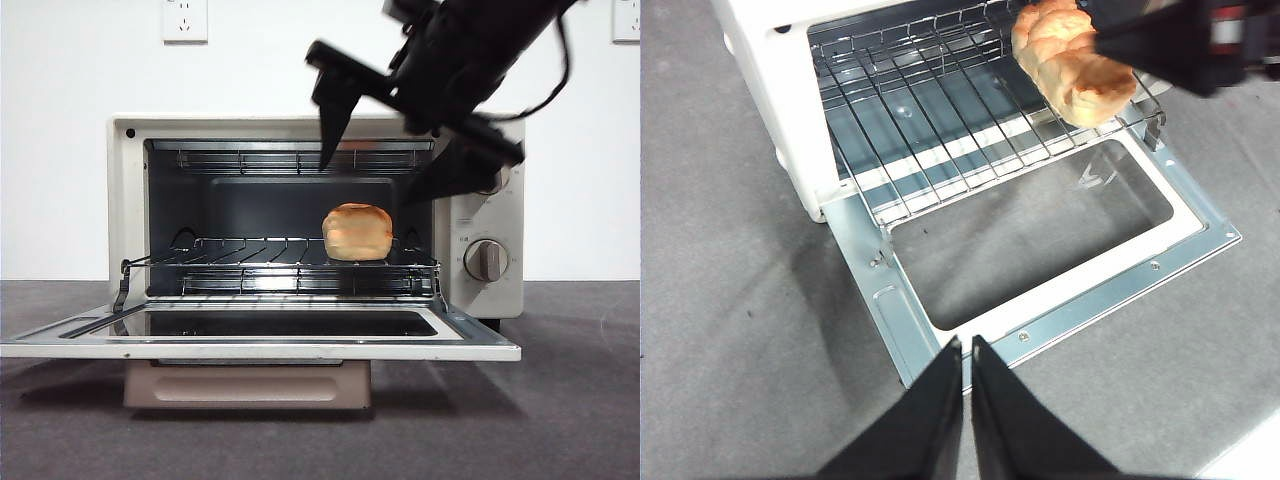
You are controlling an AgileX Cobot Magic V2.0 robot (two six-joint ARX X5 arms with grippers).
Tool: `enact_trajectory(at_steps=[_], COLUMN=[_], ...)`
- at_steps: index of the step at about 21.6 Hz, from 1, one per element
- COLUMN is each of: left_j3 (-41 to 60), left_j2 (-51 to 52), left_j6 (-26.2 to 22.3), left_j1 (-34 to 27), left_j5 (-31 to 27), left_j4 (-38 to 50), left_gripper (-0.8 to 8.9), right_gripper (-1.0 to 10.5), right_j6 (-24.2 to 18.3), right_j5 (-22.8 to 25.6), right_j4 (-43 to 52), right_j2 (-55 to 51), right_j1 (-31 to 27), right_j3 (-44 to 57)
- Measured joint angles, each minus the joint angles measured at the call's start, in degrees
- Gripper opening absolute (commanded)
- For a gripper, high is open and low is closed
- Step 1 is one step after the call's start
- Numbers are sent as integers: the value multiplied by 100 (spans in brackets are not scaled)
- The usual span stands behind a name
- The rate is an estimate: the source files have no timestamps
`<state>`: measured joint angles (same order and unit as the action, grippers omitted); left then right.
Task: The left arm flap open the oven, the right arm pick bread and place it into oven, the left arm flap close the oven
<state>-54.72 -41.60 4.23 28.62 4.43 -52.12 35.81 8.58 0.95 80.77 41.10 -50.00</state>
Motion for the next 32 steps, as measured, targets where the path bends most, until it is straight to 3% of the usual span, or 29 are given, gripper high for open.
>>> enact_trajectory(at_steps=[3, 17, 26, 32], left_j3=[0, 0, 9, 564], left_j2=[0, 0, 0, 11], left_j6=[0, 0, 0, 107], left_j1=[0, 0, 0, -155], left_j5=[2, 2, 2, 9], left_j4=[2, 70, 101, 894], left_gripper=[16, 16, 16, 14], right_gripper=[428, 427, 427, 427], right_j6=[-210, -1626, -1971, -2059], right_j5=[-267, -1316, -1462, -1462], right_j4=[-800, -2811, -3908, -3969], right_j2=[-656, -2771, -3421, -3552], right_j1=[118, 166, 166, 166], right_j3=[0, 0, 0, 0])
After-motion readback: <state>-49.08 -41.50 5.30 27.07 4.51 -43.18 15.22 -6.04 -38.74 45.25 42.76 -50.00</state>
